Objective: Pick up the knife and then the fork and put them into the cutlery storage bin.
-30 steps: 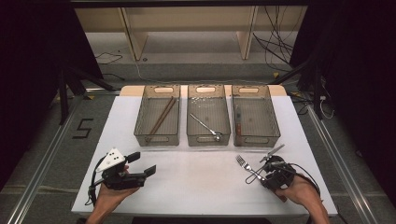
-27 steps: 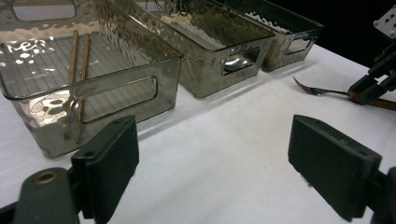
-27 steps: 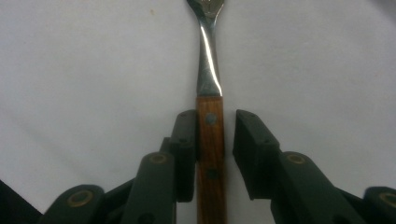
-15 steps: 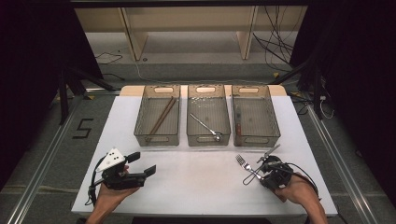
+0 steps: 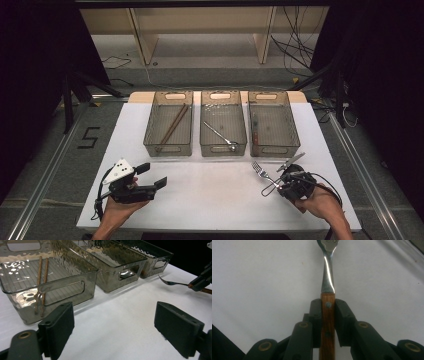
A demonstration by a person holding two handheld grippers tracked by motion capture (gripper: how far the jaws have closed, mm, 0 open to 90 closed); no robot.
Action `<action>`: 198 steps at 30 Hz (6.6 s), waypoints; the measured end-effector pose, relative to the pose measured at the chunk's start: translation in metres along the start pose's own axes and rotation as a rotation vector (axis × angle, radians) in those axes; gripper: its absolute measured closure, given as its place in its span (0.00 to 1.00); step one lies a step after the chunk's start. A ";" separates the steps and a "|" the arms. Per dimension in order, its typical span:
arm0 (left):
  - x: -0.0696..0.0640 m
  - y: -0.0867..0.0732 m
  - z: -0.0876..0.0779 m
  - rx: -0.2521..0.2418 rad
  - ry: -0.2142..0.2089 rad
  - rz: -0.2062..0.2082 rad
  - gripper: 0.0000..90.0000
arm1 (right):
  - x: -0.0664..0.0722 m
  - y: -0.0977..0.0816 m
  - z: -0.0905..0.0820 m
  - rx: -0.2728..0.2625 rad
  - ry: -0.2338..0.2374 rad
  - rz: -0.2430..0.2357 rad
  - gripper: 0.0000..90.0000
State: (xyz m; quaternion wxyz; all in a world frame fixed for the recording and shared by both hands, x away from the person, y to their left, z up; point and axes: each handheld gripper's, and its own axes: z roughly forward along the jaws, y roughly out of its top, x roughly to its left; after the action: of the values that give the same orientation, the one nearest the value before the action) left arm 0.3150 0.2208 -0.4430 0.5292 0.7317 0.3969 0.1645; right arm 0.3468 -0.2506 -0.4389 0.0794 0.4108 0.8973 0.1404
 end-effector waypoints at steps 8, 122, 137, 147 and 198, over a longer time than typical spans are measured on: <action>0.000 0.000 0.000 0.001 0.001 0.003 0.18 | -0.002 0.003 -0.006 -0.049 0.002 0.001 0.86; 0.001 0.000 -0.001 -0.009 0.002 0.007 0.18 | -0.089 0.149 -0.020 -0.312 -0.030 0.328 0.86; 0.002 0.000 -0.001 -0.010 0.000 0.004 0.18 | -0.103 0.152 -0.007 -0.297 -0.042 0.410 0.86; 0.001 0.000 -0.001 -0.009 0.000 0.003 0.18 | -0.107 0.152 0.002 -0.275 -0.053 0.436 0.86; 0.001 0.000 -0.002 -0.009 -0.001 0.007 0.18 | -0.096 0.153 0.017 -0.255 0.023 0.448 0.61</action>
State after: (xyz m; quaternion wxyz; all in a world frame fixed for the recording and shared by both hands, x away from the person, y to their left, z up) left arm 0.3148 0.2229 -0.4424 0.5319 0.7308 0.3935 0.1678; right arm 0.5230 -0.2248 -0.4036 0.0875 0.5842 0.7600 0.2710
